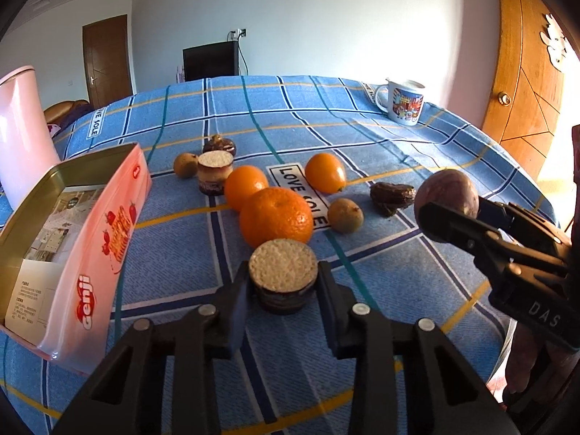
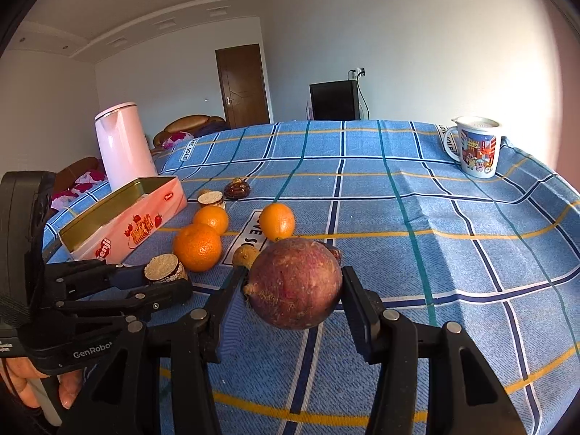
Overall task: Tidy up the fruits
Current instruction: 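Grasp the large reddish-brown fruit with the right gripper while the left grasps a cork-lidded jar, then carry the fruit and jar over the tin box and open both grippers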
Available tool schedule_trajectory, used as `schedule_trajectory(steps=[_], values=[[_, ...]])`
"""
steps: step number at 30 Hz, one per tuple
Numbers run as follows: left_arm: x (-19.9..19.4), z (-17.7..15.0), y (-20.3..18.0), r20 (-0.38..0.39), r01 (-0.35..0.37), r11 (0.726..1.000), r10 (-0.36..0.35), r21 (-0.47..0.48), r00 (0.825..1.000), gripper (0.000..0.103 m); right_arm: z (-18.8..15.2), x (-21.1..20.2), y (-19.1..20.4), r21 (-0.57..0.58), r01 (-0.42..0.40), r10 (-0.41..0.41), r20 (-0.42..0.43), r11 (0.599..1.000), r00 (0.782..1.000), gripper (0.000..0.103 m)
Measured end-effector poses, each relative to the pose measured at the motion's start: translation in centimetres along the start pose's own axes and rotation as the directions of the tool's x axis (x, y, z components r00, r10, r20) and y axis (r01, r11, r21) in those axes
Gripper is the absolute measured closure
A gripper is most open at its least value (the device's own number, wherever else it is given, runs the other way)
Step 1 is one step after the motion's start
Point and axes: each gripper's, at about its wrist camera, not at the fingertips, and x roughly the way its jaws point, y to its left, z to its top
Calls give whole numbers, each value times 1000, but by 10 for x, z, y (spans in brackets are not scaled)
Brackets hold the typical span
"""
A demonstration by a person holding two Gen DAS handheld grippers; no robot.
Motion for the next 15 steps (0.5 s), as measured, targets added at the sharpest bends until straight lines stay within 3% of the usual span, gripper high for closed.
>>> schedule_trajectory(steps=[6, 15], values=[[-18, 3, 13, 75, -34, 999, 35, -16, 997, 67, 10, -13, 11, -30, -10, 12, 70, 1000, 997, 51], [-44, 9, 40, 160, -113, 992, 121, -59, 980, 67, 32, -13, 37, -99, -43, 54, 111, 994, 992, 51]])
